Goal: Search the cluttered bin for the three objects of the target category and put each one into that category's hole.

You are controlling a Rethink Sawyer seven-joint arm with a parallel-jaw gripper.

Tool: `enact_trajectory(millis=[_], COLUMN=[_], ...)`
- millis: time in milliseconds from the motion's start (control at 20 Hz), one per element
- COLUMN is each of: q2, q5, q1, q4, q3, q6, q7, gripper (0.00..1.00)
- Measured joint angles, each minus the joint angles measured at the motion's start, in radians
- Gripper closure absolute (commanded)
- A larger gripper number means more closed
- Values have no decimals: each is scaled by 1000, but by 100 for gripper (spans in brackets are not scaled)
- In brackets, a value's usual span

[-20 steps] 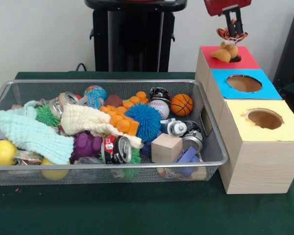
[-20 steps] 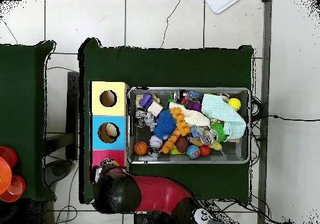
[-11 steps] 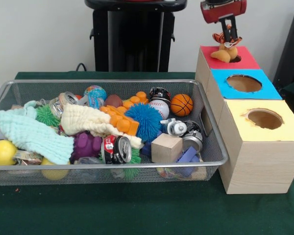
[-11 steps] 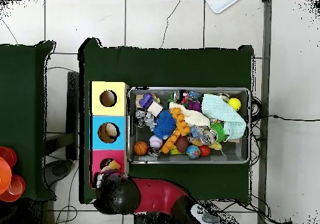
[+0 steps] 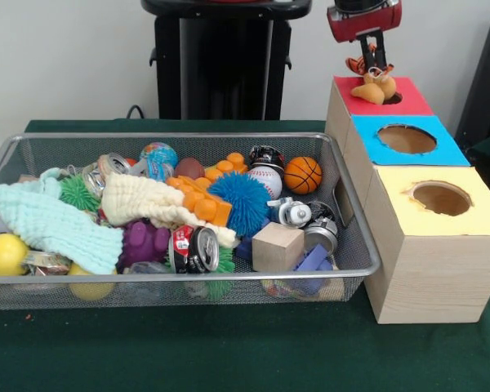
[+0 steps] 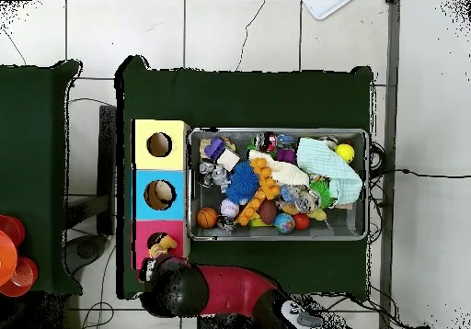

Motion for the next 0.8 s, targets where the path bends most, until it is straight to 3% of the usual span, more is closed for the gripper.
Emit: enact_trajectory(millis=[800], q2=[36], q5=[-34], q1=[0], q4=[0], q3=[-1], q6=[-60], q7=[0], gripper=[100])
